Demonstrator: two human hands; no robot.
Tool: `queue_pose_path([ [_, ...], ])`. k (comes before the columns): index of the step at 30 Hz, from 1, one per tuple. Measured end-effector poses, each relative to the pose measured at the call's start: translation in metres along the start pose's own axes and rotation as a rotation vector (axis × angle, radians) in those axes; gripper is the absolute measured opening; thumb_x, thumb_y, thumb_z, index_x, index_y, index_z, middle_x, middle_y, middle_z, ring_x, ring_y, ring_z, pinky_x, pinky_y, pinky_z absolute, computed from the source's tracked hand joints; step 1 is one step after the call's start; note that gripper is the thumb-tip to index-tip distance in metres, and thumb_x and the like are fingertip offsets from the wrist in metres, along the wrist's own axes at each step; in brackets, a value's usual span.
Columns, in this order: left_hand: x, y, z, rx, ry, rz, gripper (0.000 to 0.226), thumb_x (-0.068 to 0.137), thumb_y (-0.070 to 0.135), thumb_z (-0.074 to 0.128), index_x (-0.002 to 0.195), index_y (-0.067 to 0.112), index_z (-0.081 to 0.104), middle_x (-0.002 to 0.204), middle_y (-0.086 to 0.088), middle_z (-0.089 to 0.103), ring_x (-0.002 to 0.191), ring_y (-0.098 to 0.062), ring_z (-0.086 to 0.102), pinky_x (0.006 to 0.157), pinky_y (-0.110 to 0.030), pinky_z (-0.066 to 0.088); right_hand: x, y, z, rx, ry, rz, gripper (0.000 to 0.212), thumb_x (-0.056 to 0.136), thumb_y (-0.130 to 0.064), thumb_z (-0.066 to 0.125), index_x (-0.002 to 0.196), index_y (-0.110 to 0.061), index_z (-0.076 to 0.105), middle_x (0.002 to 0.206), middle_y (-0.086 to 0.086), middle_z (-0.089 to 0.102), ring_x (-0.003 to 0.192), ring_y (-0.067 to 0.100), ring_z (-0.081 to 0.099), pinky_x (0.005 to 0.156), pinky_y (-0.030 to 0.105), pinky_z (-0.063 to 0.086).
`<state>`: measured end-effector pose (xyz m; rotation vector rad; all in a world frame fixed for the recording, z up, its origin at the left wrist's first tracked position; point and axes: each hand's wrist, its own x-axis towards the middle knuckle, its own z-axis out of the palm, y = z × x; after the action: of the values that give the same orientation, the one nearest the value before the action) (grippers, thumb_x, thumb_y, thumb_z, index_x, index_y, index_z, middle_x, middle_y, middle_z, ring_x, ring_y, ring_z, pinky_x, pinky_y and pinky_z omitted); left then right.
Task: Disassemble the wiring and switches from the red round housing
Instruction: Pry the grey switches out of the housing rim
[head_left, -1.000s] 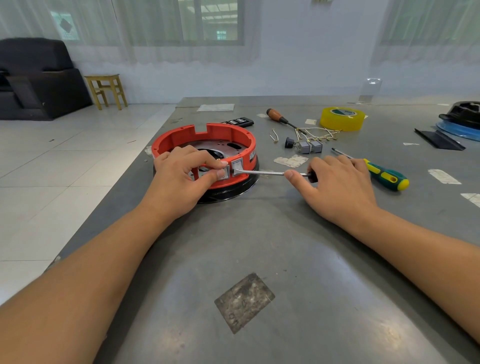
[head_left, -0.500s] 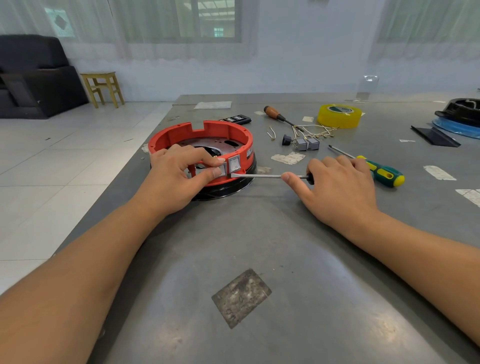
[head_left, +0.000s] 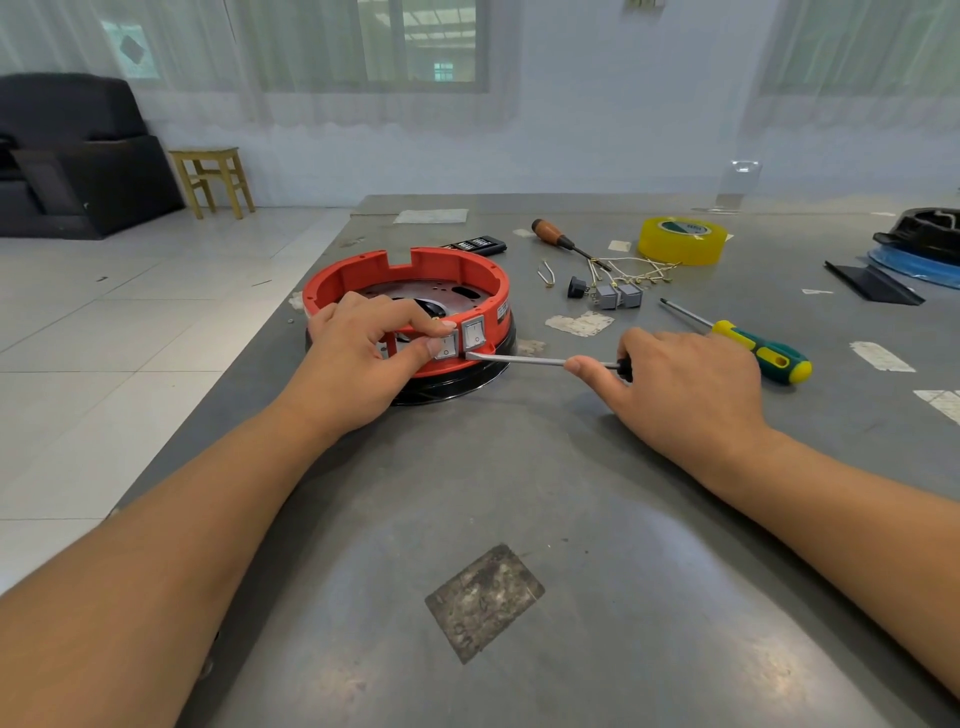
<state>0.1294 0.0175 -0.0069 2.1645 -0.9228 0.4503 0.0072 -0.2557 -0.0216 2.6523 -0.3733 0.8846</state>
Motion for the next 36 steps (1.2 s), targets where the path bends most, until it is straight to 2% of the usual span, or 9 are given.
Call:
queue_pose_path([
  [4, 0.000, 0.002, -0.001, 0.005, -0.016, -0.015, 0.016, 0.098, 0.032, 0.071, 0.106, 0.046, 0.069, 0.100, 0.030, 0.060, 0.105, -0.013, 0.046, 0.104, -0.044, 0.028, 0.000, 0.002, 0.004, 0.016, 0.020, -0.007, 0.087, 0.082, -0.089, -0.006, 0.069, -0.026, 0.052, 0.053, -0.009, 0.047, 0.046, 0.010, 0.041, 0.047, 0.022, 0.022],
  [7, -0.001, 0.005, -0.001, -0.007, -0.010, -0.024, 0.019, 0.098, 0.032, 0.072, 0.104, 0.049, 0.066, 0.099, 0.034, 0.057, 0.104, -0.012, 0.045, 0.104, -0.046, 0.031, 0.002, 0.003, 0.008, 0.033, 0.042, -0.024, 0.084, 0.085, -0.089, 0.001, 0.068, -0.026, 0.053, 0.053, -0.009, 0.048, 0.048, 0.013, 0.045, 0.048, 0.023, 0.025],
  [11, -0.002, 0.010, -0.002, -0.038, -0.010, -0.031, 0.023, 0.098, 0.029, 0.073, 0.101, 0.051, 0.065, 0.097, 0.029, 0.059, 0.104, -0.014, 0.046, 0.108, -0.053, 0.036, 0.007, 0.006, 0.012, 0.056, 0.085, -0.061, 0.078, 0.089, -0.085, 0.013, 0.066, -0.024, 0.055, 0.054, -0.006, 0.052, 0.051, 0.019, 0.050, 0.049, 0.025, 0.026],
  [15, -0.003, 0.013, -0.004, -0.059, -0.025, -0.048, 0.027, 0.098, 0.028, 0.073, 0.098, 0.054, 0.063, 0.099, 0.020, 0.063, 0.110, -0.020, 0.050, 0.109, -0.060, 0.038, 0.012, 0.009, 0.018, 0.090, 0.063, -0.073, 0.081, 0.085, -0.088, 0.007, 0.068, -0.025, 0.054, 0.056, -0.007, 0.053, 0.054, 0.019, 0.054, 0.049, 0.026, 0.024],
  [18, -0.002, 0.014, -0.006, -0.065, -0.047, -0.072, 0.030, 0.098, 0.030, 0.072, 0.098, 0.058, 0.062, 0.104, 0.014, 0.065, 0.116, -0.024, 0.053, 0.109, -0.061, 0.039, 0.018, 0.012, 0.025, 0.147, -0.017, -0.064, 0.083, 0.078, -0.092, 0.003, 0.073, -0.027, 0.055, 0.060, -0.009, 0.055, 0.061, 0.018, 0.058, 0.051, 0.026, 0.034],
  [21, -0.002, 0.015, -0.006, -0.073, -0.060, -0.086, 0.026, 0.098, 0.031, 0.072, 0.101, 0.055, 0.064, 0.105, 0.016, 0.065, 0.119, -0.024, 0.053, 0.110, -0.060, 0.040, 0.023, 0.014, 0.029, 0.189, 0.000, -0.073, 0.085, 0.078, -0.093, 0.005, 0.075, -0.027, 0.058, 0.062, -0.008, 0.059, 0.063, 0.018, 0.059, 0.054, 0.027, 0.041],
  [25, -0.002, 0.014, -0.006, -0.082, -0.064, -0.105, 0.026, 0.098, 0.032, 0.072, 0.102, 0.056, 0.064, 0.111, 0.013, 0.066, 0.123, -0.024, 0.052, 0.111, -0.060, 0.040, 0.031, 0.015, 0.036, 0.248, 0.045, -0.096, 0.078, 0.083, -0.091, 0.015, 0.074, -0.027, 0.059, 0.067, -0.006, 0.061, 0.067, 0.021, 0.057, 0.066, 0.034, 0.043],
  [30, -0.002, 0.015, -0.006, -0.078, -0.067, -0.122, 0.024, 0.098, 0.032, 0.072, 0.104, 0.054, 0.065, 0.111, 0.013, 0.064, 0.121, -0.023, 0.051, 0.111, -0.060, 0.040, 0.037, 0.015, 0.042, 0.309, 0.058, -0.081, 0.069, 0.084, -0.090, 0.024, 0.077, -0.028, 0.055, 0.070, -0.009, 0.053, 0.071, 0.016, 0.046, 0.073, 0.034, 0.032],
  [36, -0.001, 0.018, -0.008, -0.091, -0.085, -0.152, 0.028, 0.098, 0.032, 0.071, 0.099, 0.059, 0.062, 0.118, 0.009, 0.063, 0.127, -0.027, 0.049, 0.113, -0.059, 0.040, 0.038, 0.014, 0.042, 0.394, 0.057, -0.047, 0.064, 0.084, -0.087, 0.033, 0.086, -0.027, 0.054, 0.081, -0.009, 0.055, 0.082, 0.015, 0.049, 0.085, 0.036, 0.034],
])
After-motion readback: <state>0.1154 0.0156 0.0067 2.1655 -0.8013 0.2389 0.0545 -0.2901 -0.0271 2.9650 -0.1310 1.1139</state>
